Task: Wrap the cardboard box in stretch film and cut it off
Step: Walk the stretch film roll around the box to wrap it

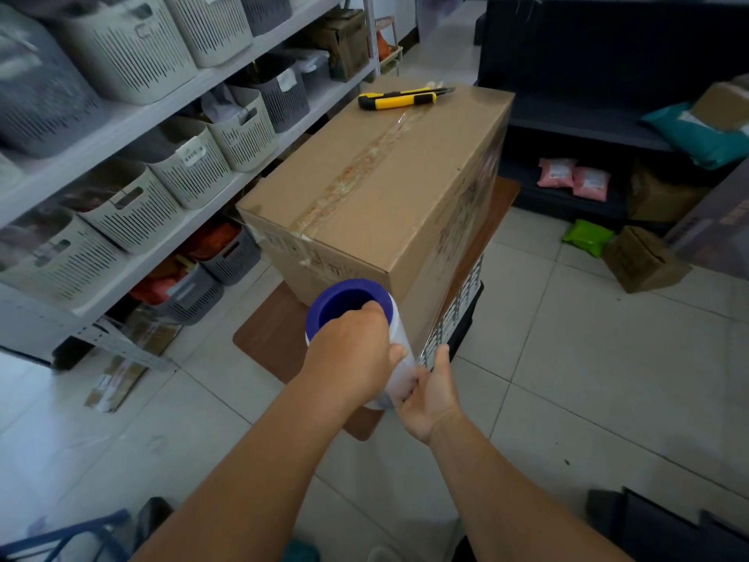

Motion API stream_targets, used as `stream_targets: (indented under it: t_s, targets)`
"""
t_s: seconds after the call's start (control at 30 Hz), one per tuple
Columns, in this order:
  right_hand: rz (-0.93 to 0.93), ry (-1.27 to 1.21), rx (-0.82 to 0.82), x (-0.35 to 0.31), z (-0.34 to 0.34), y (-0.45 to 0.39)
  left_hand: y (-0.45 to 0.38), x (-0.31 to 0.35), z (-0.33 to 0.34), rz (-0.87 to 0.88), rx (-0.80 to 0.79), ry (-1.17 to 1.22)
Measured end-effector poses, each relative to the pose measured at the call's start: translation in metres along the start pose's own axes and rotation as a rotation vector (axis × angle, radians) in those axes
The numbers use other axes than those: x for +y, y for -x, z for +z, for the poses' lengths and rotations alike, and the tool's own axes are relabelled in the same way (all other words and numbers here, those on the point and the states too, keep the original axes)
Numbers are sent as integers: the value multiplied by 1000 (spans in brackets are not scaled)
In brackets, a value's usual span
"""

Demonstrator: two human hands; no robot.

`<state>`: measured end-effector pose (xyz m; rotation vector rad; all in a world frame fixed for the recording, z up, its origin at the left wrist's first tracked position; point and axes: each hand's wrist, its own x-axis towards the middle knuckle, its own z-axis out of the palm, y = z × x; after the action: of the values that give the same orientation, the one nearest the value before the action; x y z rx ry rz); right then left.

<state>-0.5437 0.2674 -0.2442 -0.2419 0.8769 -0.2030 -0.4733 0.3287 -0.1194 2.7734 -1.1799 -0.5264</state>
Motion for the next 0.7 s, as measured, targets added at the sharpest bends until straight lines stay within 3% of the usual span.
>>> stream_targets:
  t_s: [0.7]
  targets:
    - [29,51,83,30,21,-48,-22,-48,-6,-9,-34,8]
